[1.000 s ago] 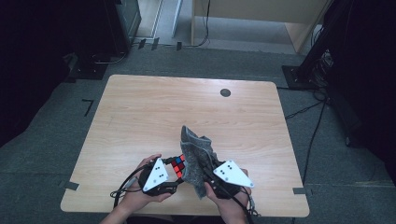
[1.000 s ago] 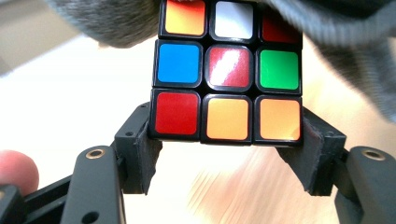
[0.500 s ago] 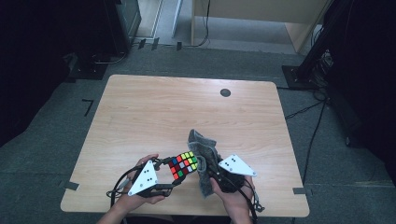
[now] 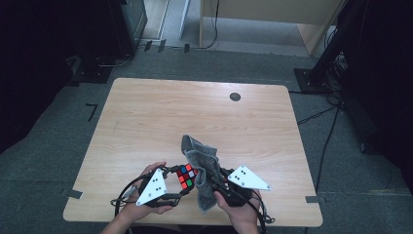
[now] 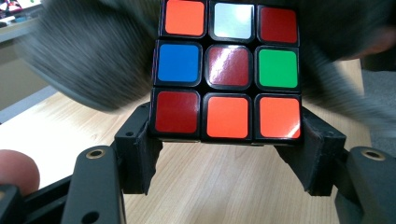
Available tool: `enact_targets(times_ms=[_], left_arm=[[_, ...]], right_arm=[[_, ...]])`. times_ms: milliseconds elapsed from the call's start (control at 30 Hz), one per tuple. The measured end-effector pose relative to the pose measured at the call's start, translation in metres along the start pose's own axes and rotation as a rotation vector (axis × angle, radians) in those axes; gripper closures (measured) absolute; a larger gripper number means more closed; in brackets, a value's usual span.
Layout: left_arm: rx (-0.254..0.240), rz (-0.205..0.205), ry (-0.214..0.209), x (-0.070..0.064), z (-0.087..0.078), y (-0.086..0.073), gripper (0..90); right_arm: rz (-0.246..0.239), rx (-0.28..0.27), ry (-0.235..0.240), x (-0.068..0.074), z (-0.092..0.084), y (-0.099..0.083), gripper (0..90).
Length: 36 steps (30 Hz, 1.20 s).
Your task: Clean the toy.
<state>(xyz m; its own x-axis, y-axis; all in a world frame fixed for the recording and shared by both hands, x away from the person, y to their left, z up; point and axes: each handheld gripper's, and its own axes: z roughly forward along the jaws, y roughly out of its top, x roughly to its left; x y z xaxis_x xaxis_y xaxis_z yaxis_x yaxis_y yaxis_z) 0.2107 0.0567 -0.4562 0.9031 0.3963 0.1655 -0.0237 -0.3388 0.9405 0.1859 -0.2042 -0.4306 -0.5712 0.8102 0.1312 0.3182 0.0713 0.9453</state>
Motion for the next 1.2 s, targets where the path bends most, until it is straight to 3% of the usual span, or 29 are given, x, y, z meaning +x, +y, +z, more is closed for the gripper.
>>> enact_targets(times_ms=[33,100,167,233,300,400,533,700,833,900,967,1100,1200], left_arm=[[-0.019,-0.015,0.0,0.002,-0.002,0.001,34.5],[-0.062,-0.059,-0.003,0.009,-0.008,0.004,34.5],[-0.094,-0.11,-0.015,0.016,-0.013,0.004,34.4],[-0.102,-0.142,-0.037,0.02,-0.015,0.005,34.4],[-0.108,-0.14,-0.03,0.02,-0.016,0.007,34.4],[-0.133,-0.169,-0.048,0.021,-0.018,0.008,34.4],[-0.167,-0.22,-0.077,0.026,-0.022,0.007,34.4],[-0.184,-0.252,-0.075,0.033,-0.026,0.008,34.4],[-0.189,-0.271,-0.061,0.037,-0.029,0.007,34.4],[-0.196,-0.28,-0.06,0.038,-0.03,0.007,34.4],[-0.195,-0.276,-0.063,0.038,-0.031,0.007,34.4],[-0.176,-0.267,-0.079,0.035,-0.027,0.007,34.4],[-0.153,-0.265,-0.09,0.033,-0.022,0.007,34.5]], right_arm=[[-0.011,0.017,-0.03,-0.004,0.001,-0.002,72.9],[0.042,0.026,-0.037,-0.018,0.001,-0.006,72.9],[0.095,0.007,-0.015,-0.026,0.0,-0.008,72.9],[0.102,-0.021,0.031,-0.027,0.001,-0.008,72.9],[0.055,-0.053,0.094,-0.021,0.003,-0.008,72.9],[-0.057,-0.076,0.16,-0.006,0.009,-0.009,73.0],[-0.169,-0.082,0.192,0.009,0.015,-0.013,74.5],[-0.268,-0.063,0.244,0.021,0.019,-0.019,74.7],[-0.379,-0.004,0.327,0.037,0.025,-0.026,74.1],[-0.394,0.024,0.3,0.04,0.028,-0.027,73.3],[-0.356,0.021,0.241,0.032,0.028,-0.025,73.1],[-0.203,-0.101,0.127,0.006,0.013,-0.013,73.2],[-0.226,-0.157,0.122,0.003,0.005,-0.006,72.9]])
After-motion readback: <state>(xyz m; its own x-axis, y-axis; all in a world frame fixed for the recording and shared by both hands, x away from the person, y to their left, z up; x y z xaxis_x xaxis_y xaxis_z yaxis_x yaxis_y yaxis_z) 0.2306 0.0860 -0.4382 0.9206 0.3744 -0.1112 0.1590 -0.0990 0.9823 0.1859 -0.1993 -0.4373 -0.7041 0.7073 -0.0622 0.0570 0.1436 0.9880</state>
